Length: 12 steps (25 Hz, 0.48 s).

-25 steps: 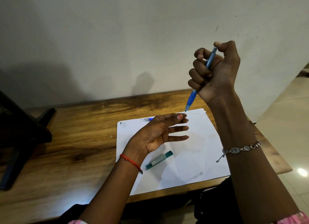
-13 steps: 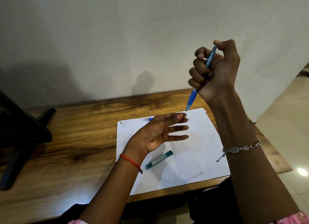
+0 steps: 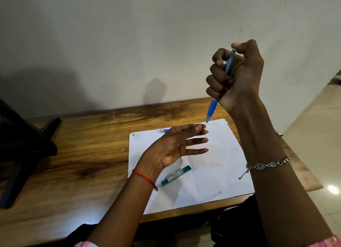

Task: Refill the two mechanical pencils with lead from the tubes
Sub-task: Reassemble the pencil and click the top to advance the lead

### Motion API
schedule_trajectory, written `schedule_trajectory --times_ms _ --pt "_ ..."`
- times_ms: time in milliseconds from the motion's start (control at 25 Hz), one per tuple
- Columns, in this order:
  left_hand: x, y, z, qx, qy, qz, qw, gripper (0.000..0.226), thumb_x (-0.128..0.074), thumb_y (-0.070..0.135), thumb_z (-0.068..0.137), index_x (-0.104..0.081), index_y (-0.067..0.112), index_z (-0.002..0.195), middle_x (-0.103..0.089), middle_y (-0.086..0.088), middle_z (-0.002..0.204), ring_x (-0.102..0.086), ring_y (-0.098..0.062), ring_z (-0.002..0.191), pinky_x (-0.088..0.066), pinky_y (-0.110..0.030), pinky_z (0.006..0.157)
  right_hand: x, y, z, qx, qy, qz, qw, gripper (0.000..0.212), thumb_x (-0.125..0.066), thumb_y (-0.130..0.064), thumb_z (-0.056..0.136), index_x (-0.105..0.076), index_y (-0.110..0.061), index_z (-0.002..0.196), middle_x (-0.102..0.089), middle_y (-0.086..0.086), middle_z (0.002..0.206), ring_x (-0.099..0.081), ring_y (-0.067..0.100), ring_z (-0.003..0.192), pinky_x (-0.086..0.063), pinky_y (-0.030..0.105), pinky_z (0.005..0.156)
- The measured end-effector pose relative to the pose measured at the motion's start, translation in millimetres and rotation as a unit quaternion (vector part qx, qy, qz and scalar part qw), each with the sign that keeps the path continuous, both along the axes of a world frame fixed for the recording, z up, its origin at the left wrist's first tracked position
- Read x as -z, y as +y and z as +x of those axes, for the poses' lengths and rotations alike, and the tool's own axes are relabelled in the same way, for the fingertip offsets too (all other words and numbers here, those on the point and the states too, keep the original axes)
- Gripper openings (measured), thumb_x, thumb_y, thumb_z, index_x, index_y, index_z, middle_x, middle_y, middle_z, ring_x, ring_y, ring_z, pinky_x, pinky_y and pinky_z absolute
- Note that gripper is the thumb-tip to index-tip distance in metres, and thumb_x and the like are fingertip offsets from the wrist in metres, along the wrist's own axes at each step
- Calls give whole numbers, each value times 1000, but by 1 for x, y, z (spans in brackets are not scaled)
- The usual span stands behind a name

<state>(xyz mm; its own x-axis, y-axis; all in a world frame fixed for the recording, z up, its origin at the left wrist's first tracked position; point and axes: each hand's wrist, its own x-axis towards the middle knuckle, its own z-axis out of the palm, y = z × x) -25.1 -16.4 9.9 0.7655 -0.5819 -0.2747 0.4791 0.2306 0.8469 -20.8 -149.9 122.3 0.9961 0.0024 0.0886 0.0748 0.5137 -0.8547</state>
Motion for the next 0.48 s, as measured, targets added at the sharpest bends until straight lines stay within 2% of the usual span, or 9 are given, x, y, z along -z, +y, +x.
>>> schedule_trajectory --times_ms 480 --pt "0 0 1 -2 3 -3 1000 16 -55 14 87 -70 13 82 -72 3 74 -69 -13 70 -60 -33 65 -1 0 0 9 3 -3 1000 42 -23 -32 90 -35 -13 54 -15 -6 37 -8 8 33 -12 12 42"
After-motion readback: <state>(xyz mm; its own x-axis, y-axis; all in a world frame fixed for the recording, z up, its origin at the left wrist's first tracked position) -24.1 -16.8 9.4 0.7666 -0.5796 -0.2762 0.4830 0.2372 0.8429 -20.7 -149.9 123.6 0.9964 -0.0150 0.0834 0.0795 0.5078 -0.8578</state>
